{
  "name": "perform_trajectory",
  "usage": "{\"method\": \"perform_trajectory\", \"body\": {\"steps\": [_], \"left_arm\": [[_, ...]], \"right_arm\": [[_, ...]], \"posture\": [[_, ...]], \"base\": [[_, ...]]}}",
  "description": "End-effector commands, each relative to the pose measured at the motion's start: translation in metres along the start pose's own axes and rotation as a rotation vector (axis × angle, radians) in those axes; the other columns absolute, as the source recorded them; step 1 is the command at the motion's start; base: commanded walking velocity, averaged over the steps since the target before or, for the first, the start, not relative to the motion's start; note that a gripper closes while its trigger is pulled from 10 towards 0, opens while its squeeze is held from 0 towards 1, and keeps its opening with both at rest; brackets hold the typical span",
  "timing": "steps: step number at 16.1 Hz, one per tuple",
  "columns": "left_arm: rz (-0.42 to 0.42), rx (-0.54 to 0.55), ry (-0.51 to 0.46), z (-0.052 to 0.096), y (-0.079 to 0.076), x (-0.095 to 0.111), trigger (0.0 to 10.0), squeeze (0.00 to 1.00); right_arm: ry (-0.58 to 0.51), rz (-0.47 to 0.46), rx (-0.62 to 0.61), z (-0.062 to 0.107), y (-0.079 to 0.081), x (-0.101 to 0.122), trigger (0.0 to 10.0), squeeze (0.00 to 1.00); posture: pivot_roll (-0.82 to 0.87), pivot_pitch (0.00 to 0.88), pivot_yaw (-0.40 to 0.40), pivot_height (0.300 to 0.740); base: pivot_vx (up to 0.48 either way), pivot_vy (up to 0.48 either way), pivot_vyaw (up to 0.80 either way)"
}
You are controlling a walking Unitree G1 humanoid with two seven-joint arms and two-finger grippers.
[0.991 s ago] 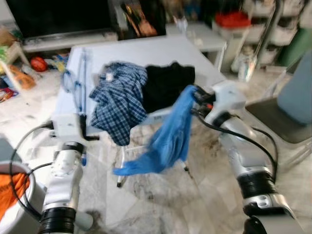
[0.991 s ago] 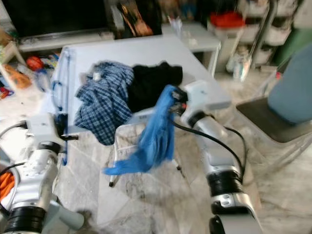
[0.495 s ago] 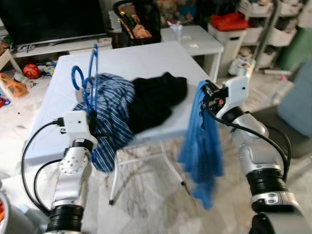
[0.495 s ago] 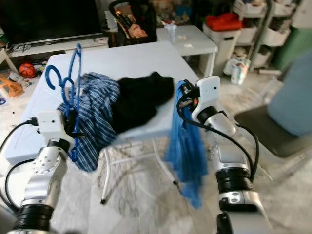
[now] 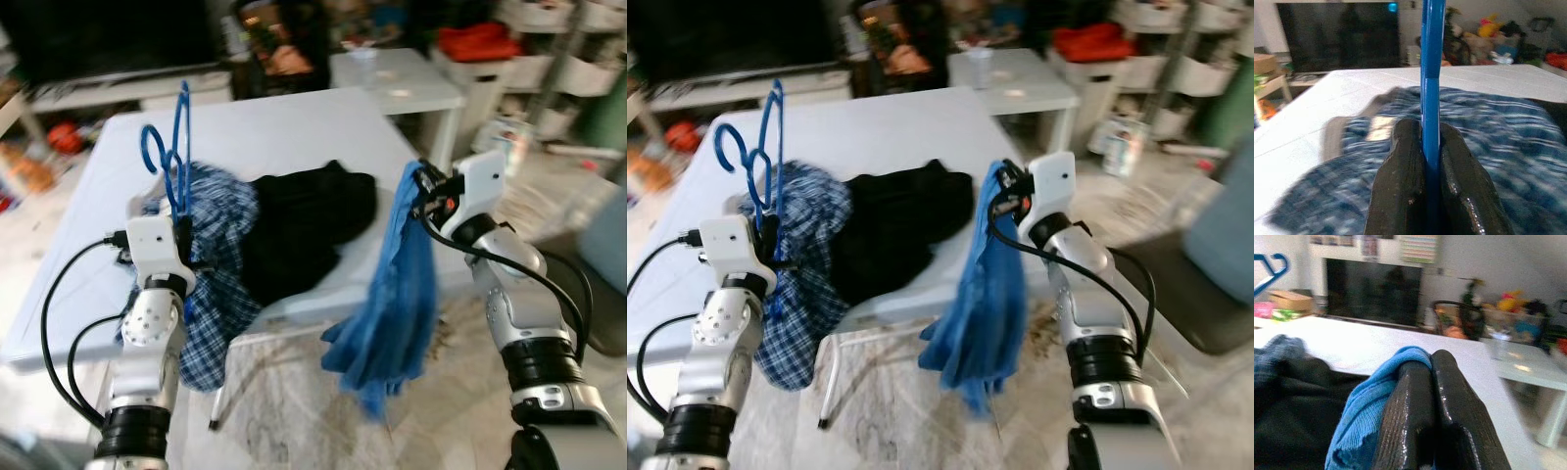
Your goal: Hang hanger
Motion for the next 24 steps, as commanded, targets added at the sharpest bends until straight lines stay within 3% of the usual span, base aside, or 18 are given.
{"method": "perform_trajectory", "body": {"steps": [1, 9, 12, 13, 15, 18, 20, 21, 22, 23, 24], "left_arm": [[-0.023, 0.049, 0.030, 0.004, 0.013, -0.007, 10.0, 0.00], [-0.025, 0.052, 0.045, 0.006, 0.011, -0.011, 10.0, 0.00], [-0.011, 0.039, 0.043, 0.005, 0.011, -0.010, 10.0, 0.00], [-0.004, 0.033, 0.045, 0.005, 0.010, -0.010, 10.0, 0.00], [0.002, 0.026, 0.047, 0.005, 0.007, -0.011, 10.0, 0.00], [0.019, 0.016, 0.059, 0.009, 0.002, -0.015, 10.0, 0.00], [0.022, 0.013, 0.065, 0.012, -0.001, -0.017, 10.0, 0.00], [0.018, 0.010, 0.068, 0.013, -0.001, -0.016, 10.0, 0.00], [0.015, 0.010, 0.068, 0.013, -0.001, -0.016, 10.0, 0.00], [0.012, 0.011, 0.066, 0.012, 0.000, -0.015, 10.0, 0.00], [0.006, 0.019, 0.060, 0.012, 0.003, -0.013, 10.0, 0.00]], "right_arm": [[-0.047, 0.013, 0.038, -0.008, 0.011, 0.013, 0.0, 0.00], [-0.037, -0.016, 0.028, -0.009, 0.010, 0.011, 0.0, 0.00], [-0.037, -0.029, 0.038, -0.015, 0.013, 0.013, 0.0, 0.00], [-0.047, -0.043, 0.058, -0.024, 0.018, 0.019, 0.0, 0.00], [-0.067, -0.079, 0.059, -0.047, 0.022, 0.036, 0.0, 0.00], [-0.107, -0.204, 0.002, -0.091, 0.024, 0.083, 0.0, 0.00], [-0.145, -0.183, -0.026, -0.102, 0.022, 0.109, 0.0, 0.00], [-0.216, -0.189, -0.099, -0.111, 0.009, 0.153, 0.0, 0.00], [-0.235, -0.184, -0.122, -0.112, 0.004, 0.165, 0.0, 0.00], [-0.255, -0.173, -0.146, -0.112, -0.002, 0.177, 0.8, 0.00], [-0.291, -0.158, -0.183, -0.111, -0.010, 0.196, 0.5, 0.00]], "posture": [[-0.09, 0.000, 0.033, 0.740], [-0.09, 0.000, 0.031, 0.740], [-0.09, 0.000, 0.026, 0.740], [-0.09, 0.000, 0.022, 0.740], [-0.08, 0.000, 0.011, 0.740], [-0.06, 0.000, -0.011, 0.740], [-0.04, 0.000, -0.023, 0.740], [-0.02, 0.000, -0.031, 0.740], [-0.01, 0.000, -0.037, 0.740], [-0.01, 0.000, -0.042, 0.740], [0.00, 0.000, -0.048, 0.740]], "base": [[0.000, 0.000, 0.80], [0.000, 0.000, 0.37], [0.000, 0.000, 0.00], [0.000, 0.000, 0.00], [0.000, 0.000, 0.00], [0.000, 0.000, 0.00], [0.000, 0.000, 0.00], [0.000, 0.000, 0.00], [0.000, 0.000, 0.00], [0.000, 0.000, 0.00], [0.000, 0.000, 0.00]]}}
Point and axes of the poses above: a point about 5 cm out from each wrist's last joint towards the gripper, its own z axis pointing back from the gripper into the wrist, its own x axis along the axis of the wrist's last joint, y = z × x, the point moved 4 cm from there along -z, pointing out of the wrist towards the gripper, and after that the axes turned 3 degrees about z, right-handed, at the moved point
